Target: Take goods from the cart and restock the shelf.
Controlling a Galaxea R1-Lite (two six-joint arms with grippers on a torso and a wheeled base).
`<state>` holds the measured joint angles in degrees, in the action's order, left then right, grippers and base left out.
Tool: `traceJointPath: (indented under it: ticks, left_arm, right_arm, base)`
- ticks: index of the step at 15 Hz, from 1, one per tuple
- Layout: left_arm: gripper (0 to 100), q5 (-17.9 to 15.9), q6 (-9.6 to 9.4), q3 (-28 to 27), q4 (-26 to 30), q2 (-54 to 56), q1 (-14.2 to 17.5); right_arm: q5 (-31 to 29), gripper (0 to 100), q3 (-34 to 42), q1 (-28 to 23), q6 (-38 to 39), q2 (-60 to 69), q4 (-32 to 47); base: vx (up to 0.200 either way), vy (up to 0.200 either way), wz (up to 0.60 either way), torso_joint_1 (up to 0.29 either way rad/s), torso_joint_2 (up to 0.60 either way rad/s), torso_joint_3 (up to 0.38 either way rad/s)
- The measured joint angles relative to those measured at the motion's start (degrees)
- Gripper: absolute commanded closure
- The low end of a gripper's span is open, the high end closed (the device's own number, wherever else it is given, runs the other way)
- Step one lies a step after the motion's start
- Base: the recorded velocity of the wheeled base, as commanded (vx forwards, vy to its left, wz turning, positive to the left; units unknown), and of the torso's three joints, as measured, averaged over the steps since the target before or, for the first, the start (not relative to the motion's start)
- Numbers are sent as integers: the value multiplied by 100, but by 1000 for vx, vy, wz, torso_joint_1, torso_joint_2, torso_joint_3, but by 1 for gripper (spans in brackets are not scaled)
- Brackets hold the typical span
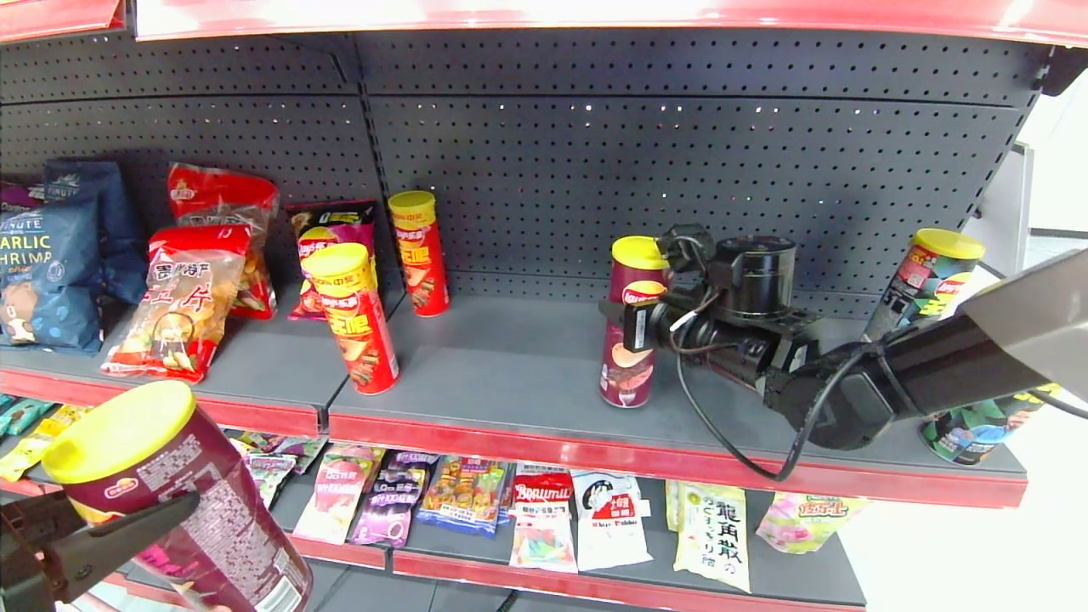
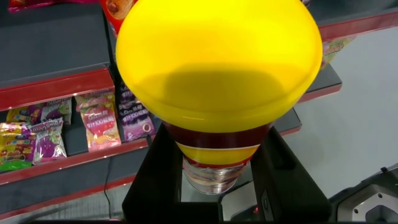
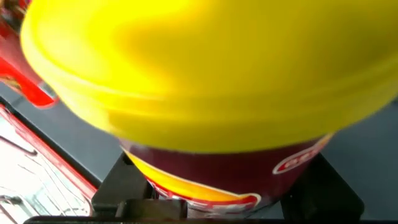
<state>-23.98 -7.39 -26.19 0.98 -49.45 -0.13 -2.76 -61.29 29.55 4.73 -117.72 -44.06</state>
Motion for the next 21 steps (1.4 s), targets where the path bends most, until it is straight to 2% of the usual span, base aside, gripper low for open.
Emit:
traceJointPath:
  ticks: [17, 21]
  left_arm:
    - [100, -54, 0, 15, 0, 5, -5]
    - [100, -54, 2, 20, 0, 2, -5]
  right_arm:
    - [-41, 100, 581, 151, -263, -49, -439]
    - [-30, 100, 851, 197, -475, -49, -825]
  base:
    - [0, 0, 0, 0, 0, 0]
    - [0, 0, 0, 0, 0, 0]
